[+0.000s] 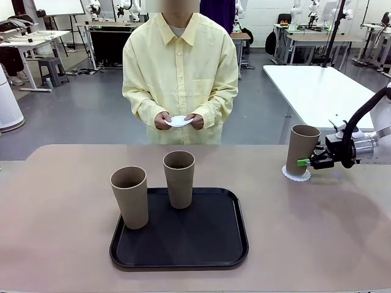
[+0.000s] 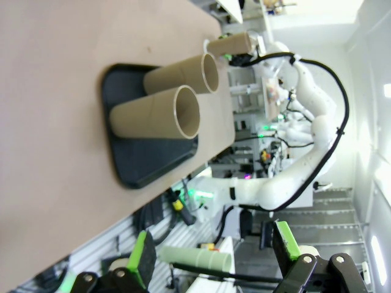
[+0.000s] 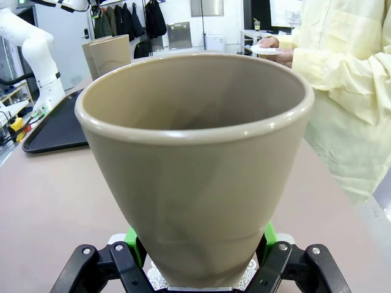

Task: Place coasters on the table and set cups on them.
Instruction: Pick up one Reusable plastic cup and place it on a coaster set by the human.

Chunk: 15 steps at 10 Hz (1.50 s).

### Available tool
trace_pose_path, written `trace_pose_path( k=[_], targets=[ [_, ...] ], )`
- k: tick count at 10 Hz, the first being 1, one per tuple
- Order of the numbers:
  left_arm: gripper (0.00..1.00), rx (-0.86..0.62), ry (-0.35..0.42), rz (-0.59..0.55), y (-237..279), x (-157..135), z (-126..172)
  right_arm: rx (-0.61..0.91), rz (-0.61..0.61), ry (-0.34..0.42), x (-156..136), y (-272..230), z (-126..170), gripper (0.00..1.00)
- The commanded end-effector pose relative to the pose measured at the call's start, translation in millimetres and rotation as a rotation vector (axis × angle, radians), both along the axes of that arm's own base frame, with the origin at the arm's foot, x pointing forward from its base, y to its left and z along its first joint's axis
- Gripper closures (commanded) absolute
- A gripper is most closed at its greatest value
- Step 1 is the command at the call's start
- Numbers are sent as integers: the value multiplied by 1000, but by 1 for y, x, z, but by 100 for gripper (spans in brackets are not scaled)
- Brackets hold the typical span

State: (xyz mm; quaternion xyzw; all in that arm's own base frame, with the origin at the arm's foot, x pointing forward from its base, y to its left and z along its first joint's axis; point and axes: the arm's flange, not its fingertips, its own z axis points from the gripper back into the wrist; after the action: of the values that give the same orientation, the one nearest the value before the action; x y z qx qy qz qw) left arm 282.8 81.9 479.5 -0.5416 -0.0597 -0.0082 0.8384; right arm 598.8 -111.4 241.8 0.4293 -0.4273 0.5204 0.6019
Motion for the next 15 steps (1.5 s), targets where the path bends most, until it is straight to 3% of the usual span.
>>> trace_pose_path(
  k=[1, 6, 7, 15],
  targets=[
    [0, -8, -9, -4, 1, -1, 1, -29, 30, 17, 4, -4, -5, 19],
    [0, -8, -9, -4, 1, -1, 1, -50, 47, 21, 4, -4, -12, 19],
    [0, -8, -9, -4, 1, -1, 1, -54, 47, 23, 4, -4, -11, 0],
    [0, -8, -9, -4, 1, -1, 1, -133, 37, 14, 1, -3, -11, 0]
  ],
)
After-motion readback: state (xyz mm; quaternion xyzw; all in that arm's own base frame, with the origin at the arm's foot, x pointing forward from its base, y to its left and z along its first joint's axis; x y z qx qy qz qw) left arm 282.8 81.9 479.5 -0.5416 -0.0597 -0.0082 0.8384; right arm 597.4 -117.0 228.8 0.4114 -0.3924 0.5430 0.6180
